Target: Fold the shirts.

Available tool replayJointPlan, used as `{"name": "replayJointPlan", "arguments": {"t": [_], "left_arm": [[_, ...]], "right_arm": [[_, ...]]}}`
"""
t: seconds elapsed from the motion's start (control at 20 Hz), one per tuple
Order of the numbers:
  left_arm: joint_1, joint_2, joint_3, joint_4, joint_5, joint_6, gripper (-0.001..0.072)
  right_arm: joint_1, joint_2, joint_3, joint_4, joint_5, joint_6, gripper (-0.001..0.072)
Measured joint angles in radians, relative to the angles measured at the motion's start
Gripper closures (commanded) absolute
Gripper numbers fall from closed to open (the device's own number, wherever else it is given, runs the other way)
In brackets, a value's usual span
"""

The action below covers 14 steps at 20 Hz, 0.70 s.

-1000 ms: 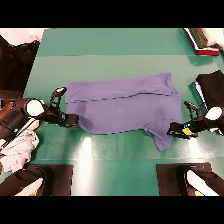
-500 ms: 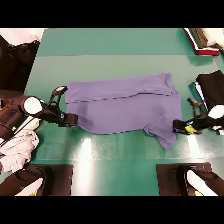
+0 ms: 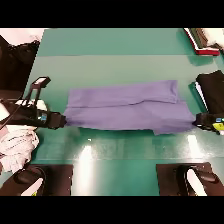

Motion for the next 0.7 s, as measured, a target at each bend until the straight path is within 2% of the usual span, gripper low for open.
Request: {"name": "replayJointPlan", "arguments": {"t": [0.2, 0.45, 0.7], "left_arm": [[0.0, 0.042, 0.002, 0.058, 0.035, -0.016, 0.0676], [0.0, 0.03, -0.022, 0.203, 0.244, -0.023, 0.0675], [0.001, -0.105, -0.035, 0.266, 0.431, -0.024, 0.0676]], "right_arm": [[-0.005, -0.036, 0.055, 0.001, -0.053, 0.004, 0.0696], [0.047, -0.22, 0.158, 0.004, -0.229, -0.006, 0.0696], [0.147, -0.447, 0.272, -0.002, -0.375, -0.02, 0.0696]]}}
